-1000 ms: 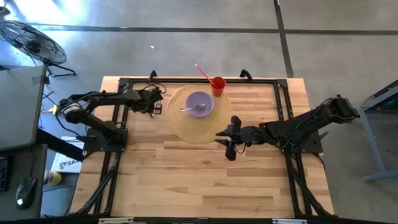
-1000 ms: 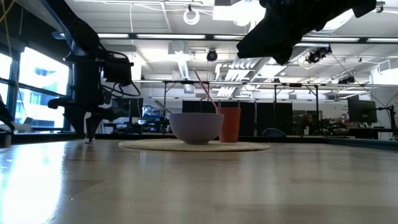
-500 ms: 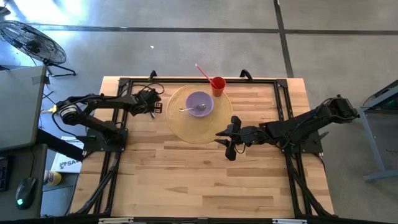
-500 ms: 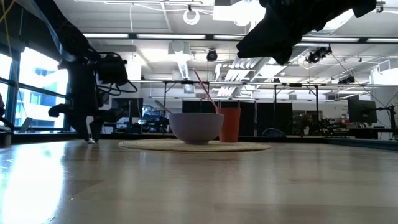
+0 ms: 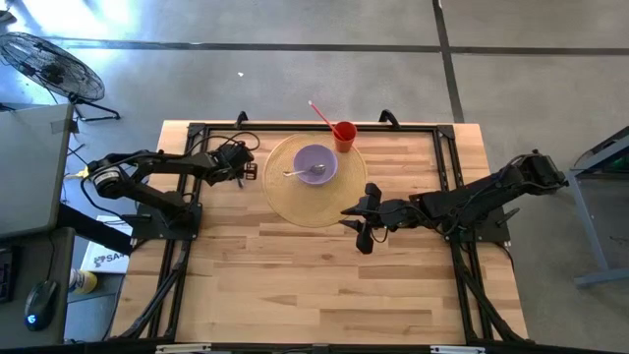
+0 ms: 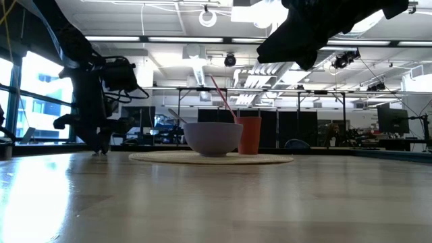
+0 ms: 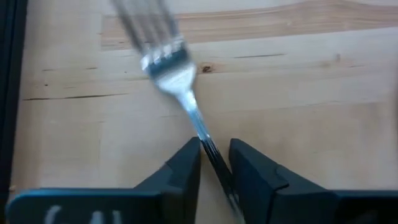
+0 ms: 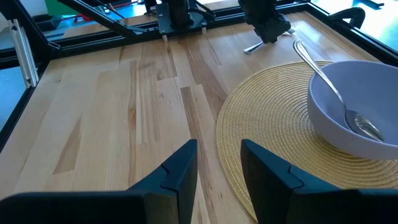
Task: Pick & Place Utensil
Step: Put the silver fork in the purple bowl
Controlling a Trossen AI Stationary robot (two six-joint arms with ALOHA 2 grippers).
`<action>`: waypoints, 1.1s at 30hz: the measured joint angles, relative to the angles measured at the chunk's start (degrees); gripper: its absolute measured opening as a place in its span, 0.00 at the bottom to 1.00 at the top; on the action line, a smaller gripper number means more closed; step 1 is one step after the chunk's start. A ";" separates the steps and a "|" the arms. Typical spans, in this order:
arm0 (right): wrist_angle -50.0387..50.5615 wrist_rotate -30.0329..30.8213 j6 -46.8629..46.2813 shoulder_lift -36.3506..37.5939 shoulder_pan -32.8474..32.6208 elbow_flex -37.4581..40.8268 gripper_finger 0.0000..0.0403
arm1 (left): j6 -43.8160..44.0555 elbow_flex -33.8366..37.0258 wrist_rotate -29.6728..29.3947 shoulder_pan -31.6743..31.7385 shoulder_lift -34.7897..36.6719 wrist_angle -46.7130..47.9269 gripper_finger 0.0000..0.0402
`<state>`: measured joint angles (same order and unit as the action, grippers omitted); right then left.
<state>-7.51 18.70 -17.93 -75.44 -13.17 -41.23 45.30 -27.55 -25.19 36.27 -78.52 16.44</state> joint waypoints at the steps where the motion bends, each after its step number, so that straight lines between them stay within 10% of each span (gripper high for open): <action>1: 0.00 0.00 0.00 0.00 0.00 0.00 0.29 | 0.00 -0.02 0.25 0.00 -0.02 -0.08 0.19; 12: 0.00 0.00 -0.01 0.00 -0.01 0.00 0.29 | -6.25 -0.74 3.35 0.11 -0.04 1.52 0.02; 33: 0.92 -0.03 -0.09 3.08 -0.39 0.00 0.29 | -21.39 -27.73 10.69 -12.77 4.39 40.17 0.02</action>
<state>-6.59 18.67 -18.02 -72.36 -13.56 -41.23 23.91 -55.28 -14.50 23.50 -74.13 56.61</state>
